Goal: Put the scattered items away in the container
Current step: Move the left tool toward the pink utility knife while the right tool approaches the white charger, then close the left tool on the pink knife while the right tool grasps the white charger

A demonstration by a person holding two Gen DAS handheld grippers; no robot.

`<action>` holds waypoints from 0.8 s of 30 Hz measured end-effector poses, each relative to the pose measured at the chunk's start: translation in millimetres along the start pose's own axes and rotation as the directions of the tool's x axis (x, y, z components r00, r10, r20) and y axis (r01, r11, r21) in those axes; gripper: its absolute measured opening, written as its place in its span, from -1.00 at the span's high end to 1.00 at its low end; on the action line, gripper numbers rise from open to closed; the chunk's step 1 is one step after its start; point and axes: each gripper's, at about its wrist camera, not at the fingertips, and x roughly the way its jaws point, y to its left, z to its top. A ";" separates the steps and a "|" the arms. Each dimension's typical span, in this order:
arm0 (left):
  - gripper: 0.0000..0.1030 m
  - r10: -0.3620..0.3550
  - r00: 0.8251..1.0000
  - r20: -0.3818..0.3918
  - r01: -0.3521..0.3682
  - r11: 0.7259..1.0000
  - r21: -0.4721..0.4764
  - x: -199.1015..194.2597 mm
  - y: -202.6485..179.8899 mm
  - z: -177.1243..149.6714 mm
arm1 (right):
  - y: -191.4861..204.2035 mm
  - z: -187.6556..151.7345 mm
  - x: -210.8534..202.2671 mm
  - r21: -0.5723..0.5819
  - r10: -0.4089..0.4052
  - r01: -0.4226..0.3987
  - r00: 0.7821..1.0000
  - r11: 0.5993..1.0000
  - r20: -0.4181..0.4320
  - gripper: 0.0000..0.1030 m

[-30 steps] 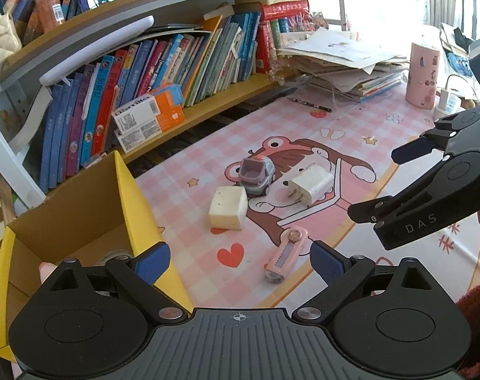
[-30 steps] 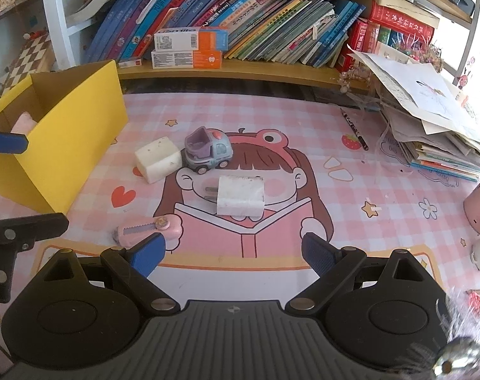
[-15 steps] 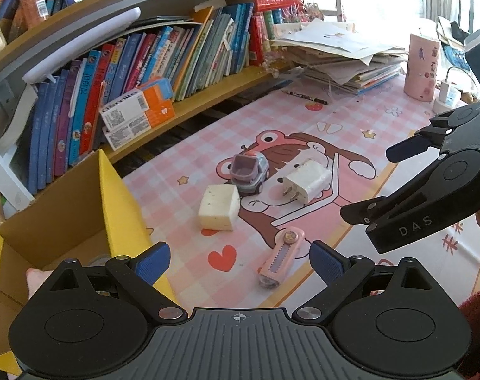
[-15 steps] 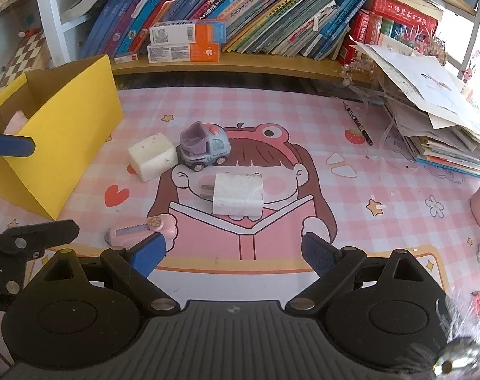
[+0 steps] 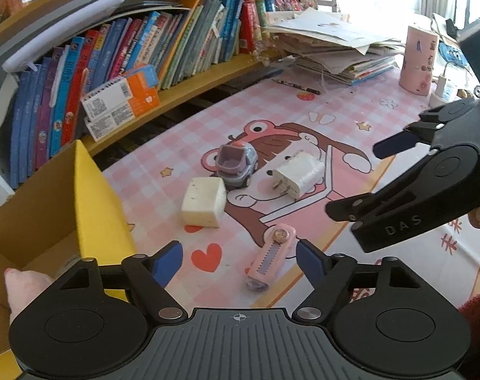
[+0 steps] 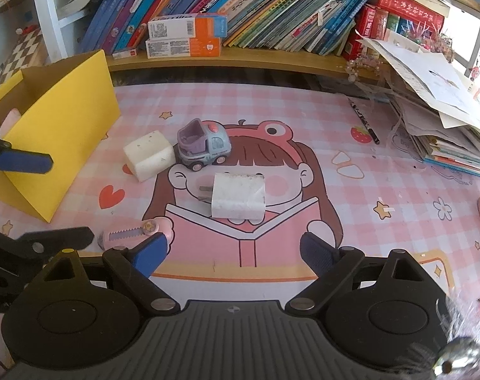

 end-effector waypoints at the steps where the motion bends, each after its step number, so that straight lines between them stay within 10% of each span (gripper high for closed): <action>1: -0.45 -0.006 1.000 -0.002 0.006 1.000 0.003 1.4 -0.7 0.1 | 0.2 0.5 1.3 -0.002 0.001 -0.001 1.000 1.000 -0.002 -0.77; 24: -0.18 -0.083 0.992 -0.093 0.085 0.996 0.020 47.3 -14.0 -4.2 | -8.8 17.2 39.7 -0.017 -0.017 0.017 0.999 1.000 -0.029 -0.63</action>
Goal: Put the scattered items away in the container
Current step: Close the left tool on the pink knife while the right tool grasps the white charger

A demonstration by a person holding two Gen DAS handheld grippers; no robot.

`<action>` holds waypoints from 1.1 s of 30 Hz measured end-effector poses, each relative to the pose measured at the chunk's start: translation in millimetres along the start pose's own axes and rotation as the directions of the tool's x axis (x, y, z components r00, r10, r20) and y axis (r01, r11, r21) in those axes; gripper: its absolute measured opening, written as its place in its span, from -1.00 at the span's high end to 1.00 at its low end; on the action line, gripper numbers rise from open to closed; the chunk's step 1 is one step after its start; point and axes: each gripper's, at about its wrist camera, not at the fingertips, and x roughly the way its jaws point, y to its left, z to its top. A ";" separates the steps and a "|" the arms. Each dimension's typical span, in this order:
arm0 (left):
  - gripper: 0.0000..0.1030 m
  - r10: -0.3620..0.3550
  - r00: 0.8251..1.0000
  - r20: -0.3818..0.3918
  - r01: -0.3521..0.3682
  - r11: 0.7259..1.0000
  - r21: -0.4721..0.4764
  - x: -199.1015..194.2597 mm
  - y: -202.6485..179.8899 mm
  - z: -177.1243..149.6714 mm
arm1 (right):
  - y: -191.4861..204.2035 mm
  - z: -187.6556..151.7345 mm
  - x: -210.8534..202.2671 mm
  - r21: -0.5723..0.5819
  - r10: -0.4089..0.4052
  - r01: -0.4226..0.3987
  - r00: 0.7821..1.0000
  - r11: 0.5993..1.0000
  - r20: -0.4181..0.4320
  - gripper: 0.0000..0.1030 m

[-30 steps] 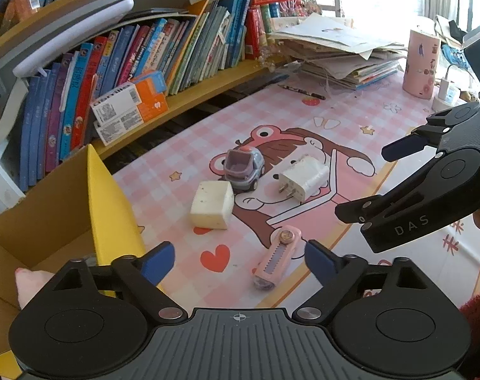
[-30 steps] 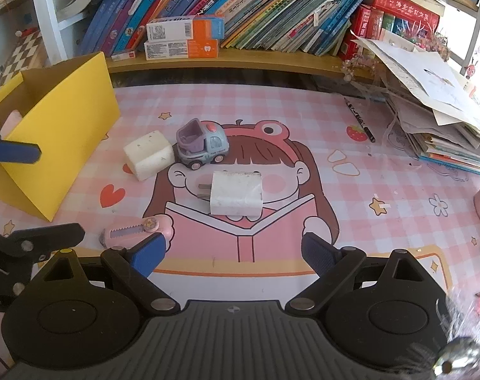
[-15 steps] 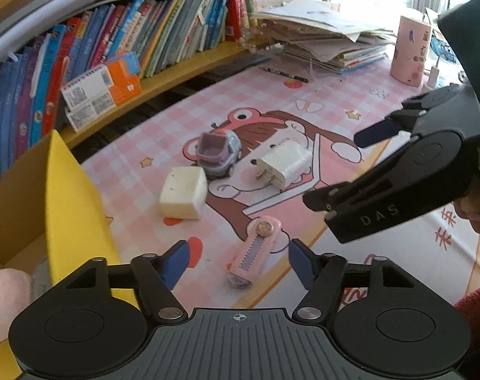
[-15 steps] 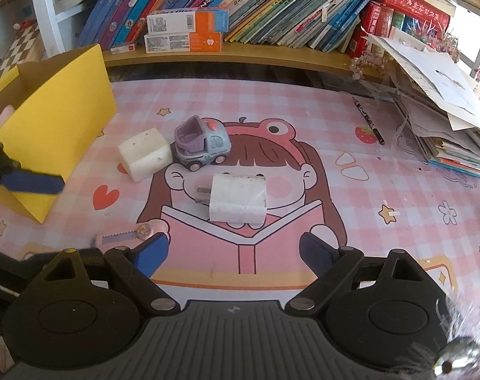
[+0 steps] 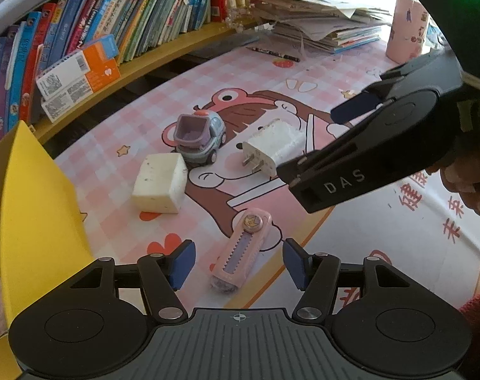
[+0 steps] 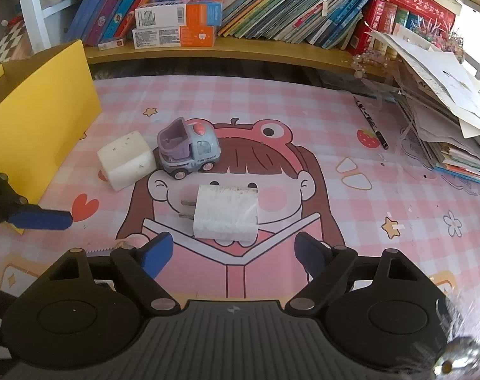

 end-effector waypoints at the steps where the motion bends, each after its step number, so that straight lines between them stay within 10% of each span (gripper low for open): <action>1: -0.18 -0.001 1.000 -0.004 0.001 1.000 0.001 2.0 -0.1 0.0 | 0.0 1.0 1.7 -0.001 0.001 -0.001 1.000 1.000 -0.001 -0.62; 33: 0.02 -0.056 0.998 -0.015 0.055 0.998 -0.037 22.8 7.8 0.2 | 0.1 11.8 37.5 0.018 0.037 -0.036 0.998 0.999 -0.059 -0.11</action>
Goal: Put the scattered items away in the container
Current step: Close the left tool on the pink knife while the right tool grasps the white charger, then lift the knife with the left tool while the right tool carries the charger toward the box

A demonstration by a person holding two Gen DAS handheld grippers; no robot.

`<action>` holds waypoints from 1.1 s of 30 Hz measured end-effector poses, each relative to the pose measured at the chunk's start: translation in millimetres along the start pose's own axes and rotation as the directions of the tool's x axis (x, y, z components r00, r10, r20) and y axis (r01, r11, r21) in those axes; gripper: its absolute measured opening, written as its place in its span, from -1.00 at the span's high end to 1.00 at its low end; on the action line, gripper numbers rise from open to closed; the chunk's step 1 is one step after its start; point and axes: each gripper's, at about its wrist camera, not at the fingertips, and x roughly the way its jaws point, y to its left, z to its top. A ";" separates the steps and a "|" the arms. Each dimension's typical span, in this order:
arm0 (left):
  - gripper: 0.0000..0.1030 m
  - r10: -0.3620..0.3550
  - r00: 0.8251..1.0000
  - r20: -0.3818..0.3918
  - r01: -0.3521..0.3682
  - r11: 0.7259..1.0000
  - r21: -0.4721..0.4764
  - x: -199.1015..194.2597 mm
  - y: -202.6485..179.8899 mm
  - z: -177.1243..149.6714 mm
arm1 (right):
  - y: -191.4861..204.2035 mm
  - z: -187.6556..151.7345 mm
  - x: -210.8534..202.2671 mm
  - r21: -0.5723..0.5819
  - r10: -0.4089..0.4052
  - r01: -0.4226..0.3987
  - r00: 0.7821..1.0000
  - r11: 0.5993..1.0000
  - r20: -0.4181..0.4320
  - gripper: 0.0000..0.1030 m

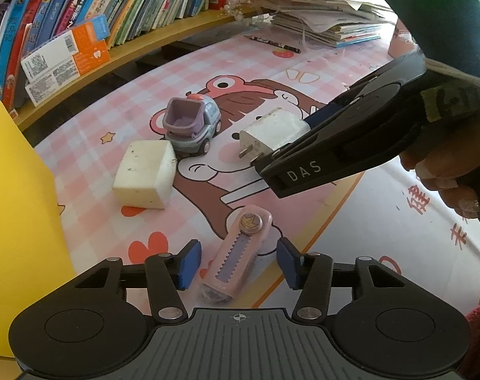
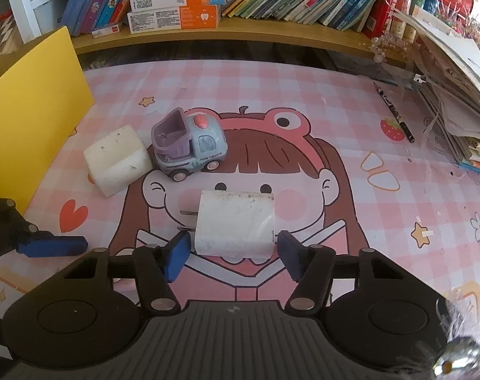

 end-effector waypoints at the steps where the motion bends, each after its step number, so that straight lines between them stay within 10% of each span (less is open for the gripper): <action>1: 0.05 -0.002 1.000 0.000 0.002 1.000 -0.001 0.0 0.0 0.0 | -0.5 -0.1 0.7 0.003 0.002 -0.002 1.000 1.000 -0.003 -0.08; 16: 0.54 -0.017 1.000 0.003 0.017 1.000 -0.002 -1.7 0.0 0.4 | -2.6 -1.1 -0.5 0.015 0.018 -0.018 1.000 1.000 0.006 0.08; 33: 0.55 0.026 0.998 0.060 -0.026 1.000 -0.005 -34.0 2.3 0.4 | -1.3 -15.0 -20.9 0.027 0.035 -0.035 0.999 0.999 0.004 0.08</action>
